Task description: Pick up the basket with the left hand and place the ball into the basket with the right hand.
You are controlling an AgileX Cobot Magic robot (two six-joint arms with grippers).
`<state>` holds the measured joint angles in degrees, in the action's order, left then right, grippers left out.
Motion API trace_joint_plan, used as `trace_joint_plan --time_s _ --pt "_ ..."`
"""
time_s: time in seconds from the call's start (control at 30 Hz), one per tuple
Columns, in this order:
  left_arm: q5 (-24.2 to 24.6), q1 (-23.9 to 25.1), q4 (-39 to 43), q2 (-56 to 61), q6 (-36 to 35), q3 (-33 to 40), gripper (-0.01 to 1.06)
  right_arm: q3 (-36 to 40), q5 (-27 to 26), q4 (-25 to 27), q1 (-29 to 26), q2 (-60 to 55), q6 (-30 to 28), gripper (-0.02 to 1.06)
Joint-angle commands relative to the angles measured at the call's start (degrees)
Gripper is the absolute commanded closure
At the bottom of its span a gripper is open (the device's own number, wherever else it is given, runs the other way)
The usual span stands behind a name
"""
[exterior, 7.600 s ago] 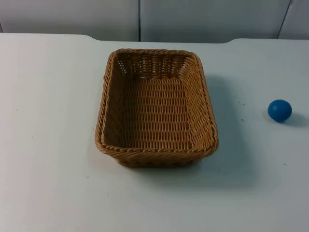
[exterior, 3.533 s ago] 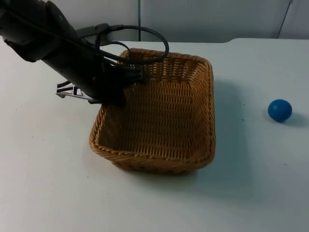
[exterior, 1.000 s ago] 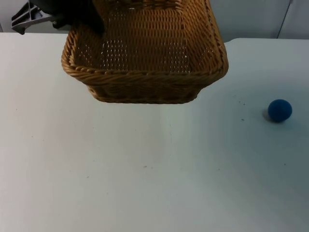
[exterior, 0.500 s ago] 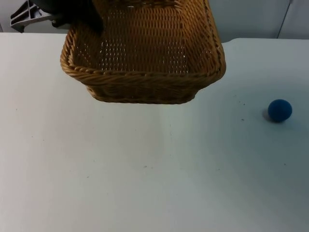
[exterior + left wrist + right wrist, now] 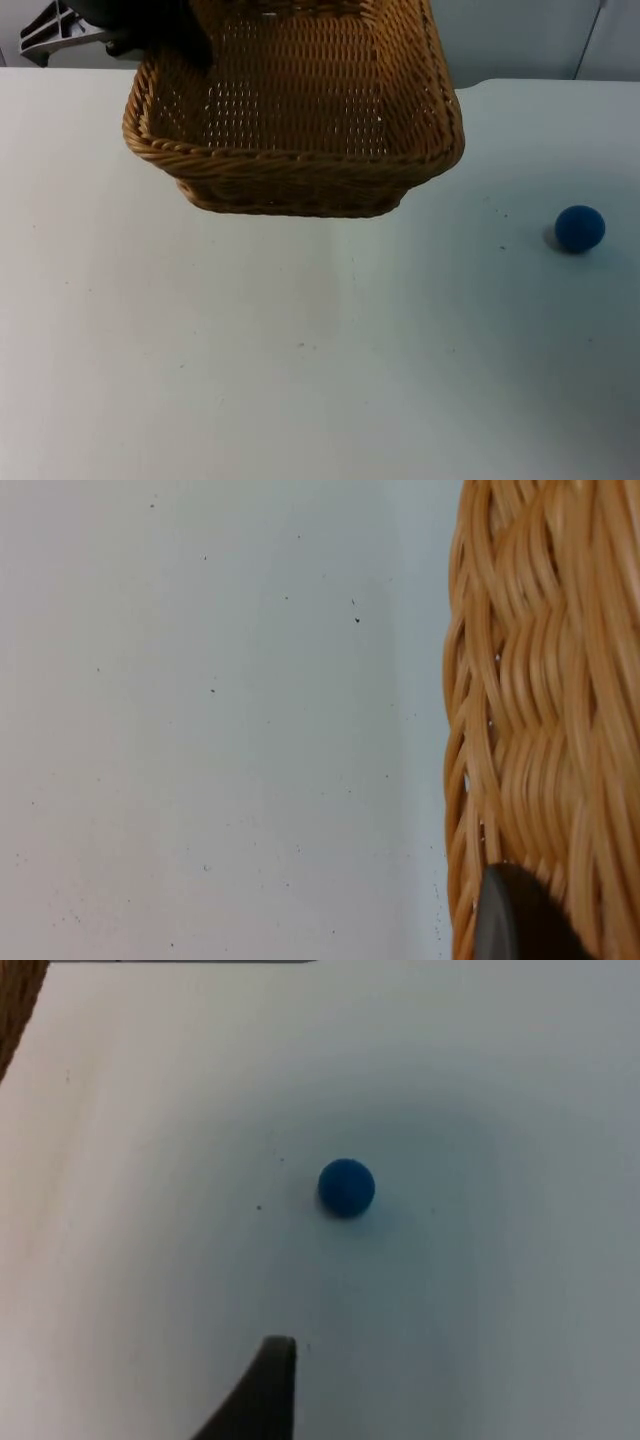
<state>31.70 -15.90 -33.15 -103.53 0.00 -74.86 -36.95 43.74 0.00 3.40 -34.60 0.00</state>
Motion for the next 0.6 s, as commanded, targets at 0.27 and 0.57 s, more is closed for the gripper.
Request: trace_joint_plan --time_s 0.27,0.57 --pt "-1.34 0.17 -0.67 0.61 0.00 -0.40 1.05 -13.49 -9.36 0.00 -0.24 -30.89 0.94 0.00" --pt "-1.84 0.17 -0.54 -0.13 0.00 -0.40 1.05 -22.54 -13.22 0.00 -0.24 -46.69 1.50 0.00"
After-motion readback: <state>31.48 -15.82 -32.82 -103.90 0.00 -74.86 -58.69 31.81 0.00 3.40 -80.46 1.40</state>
